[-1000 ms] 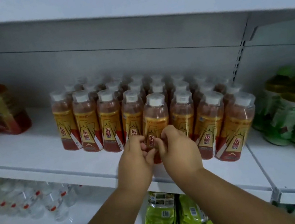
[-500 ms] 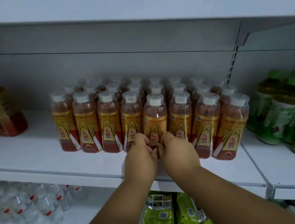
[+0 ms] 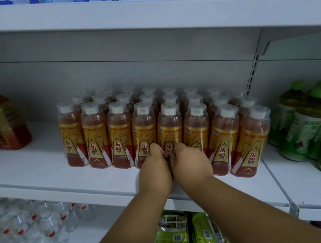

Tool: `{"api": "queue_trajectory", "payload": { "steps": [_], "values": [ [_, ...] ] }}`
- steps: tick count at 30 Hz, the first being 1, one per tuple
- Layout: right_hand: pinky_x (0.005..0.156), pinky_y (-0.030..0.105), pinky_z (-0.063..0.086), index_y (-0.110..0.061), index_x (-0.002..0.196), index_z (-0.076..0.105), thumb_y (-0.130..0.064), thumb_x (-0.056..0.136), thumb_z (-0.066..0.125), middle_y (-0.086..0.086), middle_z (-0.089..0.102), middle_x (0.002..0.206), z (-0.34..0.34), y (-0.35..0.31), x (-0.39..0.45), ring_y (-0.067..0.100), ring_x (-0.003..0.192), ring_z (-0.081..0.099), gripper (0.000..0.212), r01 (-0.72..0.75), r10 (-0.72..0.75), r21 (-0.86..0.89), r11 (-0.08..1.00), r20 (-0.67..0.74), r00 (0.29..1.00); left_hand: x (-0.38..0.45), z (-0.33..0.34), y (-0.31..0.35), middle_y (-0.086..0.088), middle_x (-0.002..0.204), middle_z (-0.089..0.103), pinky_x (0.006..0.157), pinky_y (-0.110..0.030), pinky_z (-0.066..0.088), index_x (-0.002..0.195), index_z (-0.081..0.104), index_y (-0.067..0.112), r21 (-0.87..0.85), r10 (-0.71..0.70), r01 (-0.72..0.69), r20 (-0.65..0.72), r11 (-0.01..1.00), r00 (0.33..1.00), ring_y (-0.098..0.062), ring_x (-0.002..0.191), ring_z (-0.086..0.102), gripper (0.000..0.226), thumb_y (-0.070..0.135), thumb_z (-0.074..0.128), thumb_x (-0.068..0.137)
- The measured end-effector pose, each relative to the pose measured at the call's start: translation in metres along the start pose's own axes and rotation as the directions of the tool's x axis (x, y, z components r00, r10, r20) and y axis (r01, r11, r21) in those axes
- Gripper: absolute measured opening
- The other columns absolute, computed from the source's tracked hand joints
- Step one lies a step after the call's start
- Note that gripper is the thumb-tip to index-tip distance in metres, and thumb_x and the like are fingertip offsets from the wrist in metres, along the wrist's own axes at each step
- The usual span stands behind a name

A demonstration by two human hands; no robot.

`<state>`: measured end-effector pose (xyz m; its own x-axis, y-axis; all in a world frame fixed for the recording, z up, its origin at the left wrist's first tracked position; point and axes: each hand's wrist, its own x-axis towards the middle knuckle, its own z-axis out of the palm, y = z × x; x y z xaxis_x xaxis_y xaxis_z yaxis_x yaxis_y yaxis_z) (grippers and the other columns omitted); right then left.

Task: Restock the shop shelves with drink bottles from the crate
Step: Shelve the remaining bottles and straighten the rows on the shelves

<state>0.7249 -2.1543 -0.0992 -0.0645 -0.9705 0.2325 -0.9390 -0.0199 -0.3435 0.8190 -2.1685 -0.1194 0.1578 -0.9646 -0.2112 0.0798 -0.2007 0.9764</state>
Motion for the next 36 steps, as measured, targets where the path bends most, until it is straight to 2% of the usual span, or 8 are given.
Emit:
{"api": "queue_trajectory", "payload": {
  "steps": [5, 7, 11, 20, 25, 29, 32, 36],
  "values": [
    [0.059, 0.031, 0.035, -0.012, 0.106, 0.053, -0.025, 0.105, 0.04, 0.006, 0.061, 0.085, -0.002, 0.0, -0.001, 0.028, 0.077, 0.059, 0.019, 0.018, -0.018, 0.017, 1.0, -0.003, 1.0, -0.002, 0.0, -0.003, 0.002, 0.05, 0.046, 0.069, -0.045, 0.037, 0.054, 0.04, 0.023, 0.06, 0.034, -0.035, 0.014, 0.998, 0.999, -0.022, 0.057, 0.042, 0.037, 0.046, 0.045, 0.083],
    [0.059, 0.031, 0.035, -0.012, 0.105, 0.054, -0.026, 0.105, 0.04, 0.004, 0.058, 0.083, -0.005, 0.0, -0.003, 0.027, 0.075, 0.056, 0.02, 0.027, -0.027, 0.035, 0.999, -0.007, 1.0, -0.001, 0.0, -0.007, 0.003, 0.055, 0.048, 0.073, -0.049, 0.041, 0.059, 0.045, 0.027, 0.166, 0.157, -0.159, 0.03, 0.973, 0.987, -0.023, 0.063, 0.044, 0.029, 0.04, 0.048, 0.085],
    [0.06, 0.032, 0.039, -0.011, 0.104, 0.055, -0.029, 0.105, 0.039, 0.008, 0.065, 0.088, -0.013, -0.004, -0.006, 0.029, 0.081, 0.063, 0.023, 0.056, -0.054, 0.073, 0.996, -0.027, 0.998, -0.002, -0.014, -0.016, 0.002, 0.087, 0.06, 0.073, -0.04, 0.052, 0.1, 0.052, 0.021, 0.544, 0.539, -0.49, 0.08, 0.681, 0.839, -0.02, 0.079, 0.059, 0.007, 0.015, 0.054, 0.097],
    [0.055, 0.038, 0.047, -0.017, 0.089, 0.055, -0.026, 0.099, 0.052, -0.001, 0.06, 0.072, -0.021, -0.047, -0.049, 0.019, 0.065, 0.057, 0.013, 0.23, -0.176, 0.37, 0.9, -0.172, 0.969, -0.059, -0.072, 0.002, 0.018, 0.088, 0.061, 0.066, -0.007, 0.045, 0.089, 0.051, 0.044, 0.484, 0.738, -0.621, -0.079, 0.616, 0.67, 0.007, 0.086, 0.059, 0.033, 0.014, 0.064, 0.095],
    [0.05, 0.032, 0.039, -0.021, 0.083, 0.051, -0.026, 0.096, 0.058, -0.004, 0.058, 0.069, -0.007, -0.104, -0.099, 0.014, 0.061, 0.053, 0.015, 0.28, -0.194, 0.487, 0.827, -0.219, 0.956, -0.111, -0.15, -0.003, 0.012, 0.086, 0.066, 0.067, -0.021, 0.051, 0.086, 0.052, 0.041, 0.485, 0.714, -0.578, -0.149, 0.656, 0.685, -0.004, 0.081, 0.065, 0.032, 0.012, 0.061, 0.095],
    [0.054, 0.034, 0.042, -0.024, 0.077, 0.046, -0.026, 0.091, 0.063, -0.005, 0.053, 0.065, 0.015, -0.163, -0.16, 0.009, 0.058, 0.049, 0.023, 0.249, -0.175, 0.589, 0.769, -0.18, 0.968, -0.156, -0.234, -0.022, 0.014, 0.084, 0.063, 0.066, -0.023, 0.052, 0.091, 0.052, 0.043, 0.512, 0.685, -0.524, -0.192, 0.681, 0.703, -0.004, 0.079, 0.063, 0.013, 0.031, 0.057, 0.092],
    [0.054, 0.039, 0.044, -0.025, 0.073, 0.042, -0.025, 0.09, 0.065, -0.005, 0.048, 0.062, 0.033, -0.219, -0.212, 0.011, 0.054, 0.045, 0.028, 0.288, -0.298, 0.643, 0.71, -0.097, 0.95, -0.196, -0.308, -0.043, 0.017, 0.085, 0.063, 0.061, -0.017, 0.048, 0.087, 0.053, 0.047, 0.529, 0.688, -0.487, -0.293, 0.695, 0.663, -0.005, 0.077, 0.063, 0.013, 0.034, 0.057, 0.089],
    [0.052, 0.037, 0.041, -0.027, 0.069, 0.039, -0.022, 0.087, 0.066, -0.005, 0.048, 0.06, 0.046, -0.274, -0.275, 0.01, 0.054, 0.044, 0.033, 0.391, -0.508, 0.648, 0.653, -0.007, 0.861, -0.261, -0.38, -0.068, 0.006, 0.076, 0.063, 0.059, -0.037, 0.051, 0.085, 0.054, 0.04, 0.57, 0.659, -0.389, -0.402, 0.723, 0.636, -0.015, 0.071, 0.064, 0.008, 0.033, 0.056, 0.083]
  ]
}}
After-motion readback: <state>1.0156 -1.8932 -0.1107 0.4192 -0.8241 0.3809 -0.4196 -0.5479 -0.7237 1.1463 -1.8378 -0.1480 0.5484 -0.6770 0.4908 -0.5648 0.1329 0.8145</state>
